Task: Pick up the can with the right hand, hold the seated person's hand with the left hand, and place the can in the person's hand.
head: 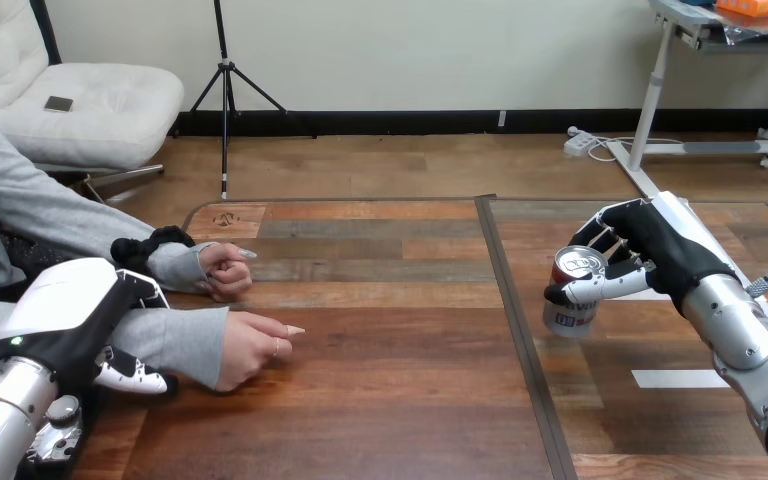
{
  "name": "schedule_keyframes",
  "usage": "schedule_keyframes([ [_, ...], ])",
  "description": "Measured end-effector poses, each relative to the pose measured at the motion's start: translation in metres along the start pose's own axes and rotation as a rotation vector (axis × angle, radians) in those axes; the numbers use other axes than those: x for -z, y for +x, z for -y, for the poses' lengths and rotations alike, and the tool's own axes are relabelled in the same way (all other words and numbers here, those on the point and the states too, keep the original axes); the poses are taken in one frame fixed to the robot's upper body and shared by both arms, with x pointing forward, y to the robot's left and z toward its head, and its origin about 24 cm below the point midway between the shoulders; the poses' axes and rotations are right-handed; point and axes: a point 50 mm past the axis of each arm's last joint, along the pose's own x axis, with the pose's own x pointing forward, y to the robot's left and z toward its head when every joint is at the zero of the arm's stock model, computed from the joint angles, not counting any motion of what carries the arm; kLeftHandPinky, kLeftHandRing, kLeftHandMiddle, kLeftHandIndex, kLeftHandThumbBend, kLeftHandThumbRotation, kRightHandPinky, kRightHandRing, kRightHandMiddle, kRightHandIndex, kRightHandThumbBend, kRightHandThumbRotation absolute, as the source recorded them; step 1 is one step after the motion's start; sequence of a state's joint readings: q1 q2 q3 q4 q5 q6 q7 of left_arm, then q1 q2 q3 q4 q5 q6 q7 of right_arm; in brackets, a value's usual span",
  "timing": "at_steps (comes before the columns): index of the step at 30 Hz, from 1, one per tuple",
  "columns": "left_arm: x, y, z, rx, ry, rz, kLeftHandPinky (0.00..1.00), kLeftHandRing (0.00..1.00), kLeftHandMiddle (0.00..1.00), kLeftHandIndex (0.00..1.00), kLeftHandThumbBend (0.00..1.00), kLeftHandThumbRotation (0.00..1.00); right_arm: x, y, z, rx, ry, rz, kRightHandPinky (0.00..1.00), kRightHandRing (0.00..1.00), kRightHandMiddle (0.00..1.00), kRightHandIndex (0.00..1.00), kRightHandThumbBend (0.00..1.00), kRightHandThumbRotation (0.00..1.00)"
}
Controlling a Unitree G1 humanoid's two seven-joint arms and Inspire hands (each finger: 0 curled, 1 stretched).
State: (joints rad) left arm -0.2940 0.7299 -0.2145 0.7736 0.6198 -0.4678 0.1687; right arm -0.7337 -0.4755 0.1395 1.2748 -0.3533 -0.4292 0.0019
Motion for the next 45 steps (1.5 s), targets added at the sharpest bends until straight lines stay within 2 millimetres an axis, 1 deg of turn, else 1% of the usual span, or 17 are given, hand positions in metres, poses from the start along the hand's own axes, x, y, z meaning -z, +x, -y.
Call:
schedule_keyframes([
  [4,-0.0002,-0.0002,-0.0004,-0.012,-0.001,0.004,0.27,0.32,0.39,0.47,0.89,0.00,0.0000,0.0000,0.0000,0.000,0.000,0.000,0.35,0.38,0.43,0.45,0.77,0.00],
  [8,-0.0007,-0.0003,-0.0009,-0.026,-0.002,0.011,0.26,0.31,0.38,0.47,0.91,0.00,0.0000,0.0000,0.0000,0.000,0.000,0.000,0.35,0.38,0.43,0.45,0.77,0.00],
  [12,-0.0011,-0.0004,-0.0011,-0.030,-0.003,0.016,0.25,0.30,0.37,0.47,0.91,0.00,0.0000,0.0000,0.0000,0.000,0.000,0.000,0.35,0.39,0.43,0.45,0.77,0.00],
  [20,-0.0018,-0.0004,-0.0015,-0.035,-0.006,0.023,0.28,0.33,0.40,0.47,0.92,0.00,0.0000,0.0000,0.0000,0.001,0.000,0.000,0.36,0.39,0.44,0.45,0.77,0.00],
  [24,-0.0019,-0.0004,-0.0016,-0.038,-0.006,0.025,0.28,0.33,0.40,0.47,0.92,0.00,0.0000,0.0000,0.0000,0.001,0.000,0.000,0.36,0.39,0.44,0.45,0.77,0.00],
  [36,-0.0011,-0.0002,-0.0021,-0.042,-0.003,0.013,0.22,0.27,0.36,0.46,0.92,0.00,0.0000,0.0000,0.0000,0.001,0.000,0.000,0.37,0.40,0.44,0.45,0.77,0.00],
  [45,-0.0018,0.0000,-0.0050,-0.062,-0.029,0.011,0.21,0.26,0.34,0.46,0.92,0.00,0.0000,0.0000,0.0000,0.001,0.000,0.000,0.36,0.39,0.44,0.45,0.77,0.00],
])
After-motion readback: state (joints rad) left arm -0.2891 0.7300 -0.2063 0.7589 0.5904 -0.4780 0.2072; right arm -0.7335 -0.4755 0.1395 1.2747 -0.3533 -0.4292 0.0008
